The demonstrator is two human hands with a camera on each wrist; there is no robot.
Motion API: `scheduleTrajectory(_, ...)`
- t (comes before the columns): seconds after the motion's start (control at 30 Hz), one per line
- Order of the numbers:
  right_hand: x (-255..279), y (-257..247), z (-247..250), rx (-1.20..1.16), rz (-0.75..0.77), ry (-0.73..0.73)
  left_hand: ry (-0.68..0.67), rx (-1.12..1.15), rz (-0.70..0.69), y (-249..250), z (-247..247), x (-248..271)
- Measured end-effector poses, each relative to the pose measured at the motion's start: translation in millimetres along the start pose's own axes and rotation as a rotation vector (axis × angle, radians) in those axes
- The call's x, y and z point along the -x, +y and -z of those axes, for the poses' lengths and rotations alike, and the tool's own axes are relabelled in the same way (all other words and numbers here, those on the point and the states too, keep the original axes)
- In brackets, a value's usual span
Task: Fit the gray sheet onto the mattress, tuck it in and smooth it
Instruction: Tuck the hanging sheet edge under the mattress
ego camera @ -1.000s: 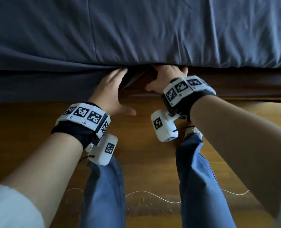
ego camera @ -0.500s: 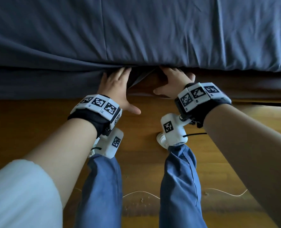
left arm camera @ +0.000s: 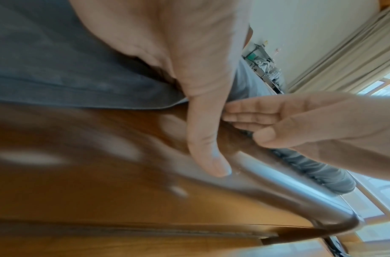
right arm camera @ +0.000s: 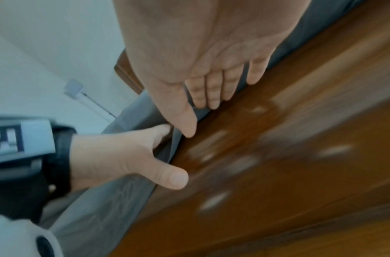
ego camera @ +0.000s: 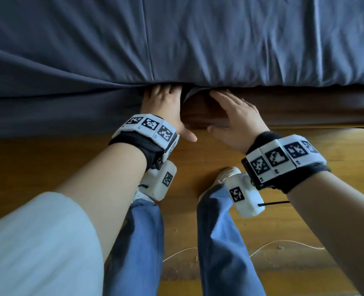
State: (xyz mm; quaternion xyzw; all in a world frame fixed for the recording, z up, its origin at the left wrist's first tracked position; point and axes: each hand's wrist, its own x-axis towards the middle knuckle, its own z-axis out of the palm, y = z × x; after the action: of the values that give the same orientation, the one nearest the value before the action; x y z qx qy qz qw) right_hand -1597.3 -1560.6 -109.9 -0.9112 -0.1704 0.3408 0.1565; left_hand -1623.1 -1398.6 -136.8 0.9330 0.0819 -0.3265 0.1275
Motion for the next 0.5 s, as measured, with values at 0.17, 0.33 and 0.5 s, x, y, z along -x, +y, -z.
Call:
scheduleTrajectory(0.17, -22.7, -17.2, -10.7, 0.102, -0.056, 0.046, -0.033, -0.065, -0.02, -2.0, 1.3, -1.2)
scheduleTrajectory(0.33, -43.3, -32.5, -12.4, 0.18, -0.181, 0.032, -0.105, 0.173, -0.062, -9.9, 11.4, 1.2)
scheduleTrajectory(0.5, -52.7, -30.3, 1.0, 0.136, -0.229, -0.127, -0.018, 0.485, -0.156, -27.6, 9.4, 31.5)
